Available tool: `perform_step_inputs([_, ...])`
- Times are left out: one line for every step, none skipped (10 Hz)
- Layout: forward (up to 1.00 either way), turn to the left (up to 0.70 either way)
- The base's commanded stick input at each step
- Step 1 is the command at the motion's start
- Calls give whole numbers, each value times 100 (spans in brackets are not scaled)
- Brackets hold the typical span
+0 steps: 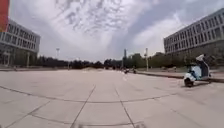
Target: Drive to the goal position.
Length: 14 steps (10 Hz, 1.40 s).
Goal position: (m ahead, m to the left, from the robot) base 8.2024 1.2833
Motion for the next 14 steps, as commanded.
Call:
perform_step_inputs([70,0])
perform_step_inputs([70,0])
perform_step_inputs([70,0])
perform_step_inputs([70,0])
perform_step_inputs([70,0])
perform_step_inputs([70,0])
perform_step_inputs([70,0])
perform_step_inputs([70,0])
perform_step_inputs([70,0])
perform_step_inputs([70,0])
perform_step_inputs([70,0])
perform_step_inputs([70,0])
perform_step_inputs([70,0])
perform_step_inputs([70,0])
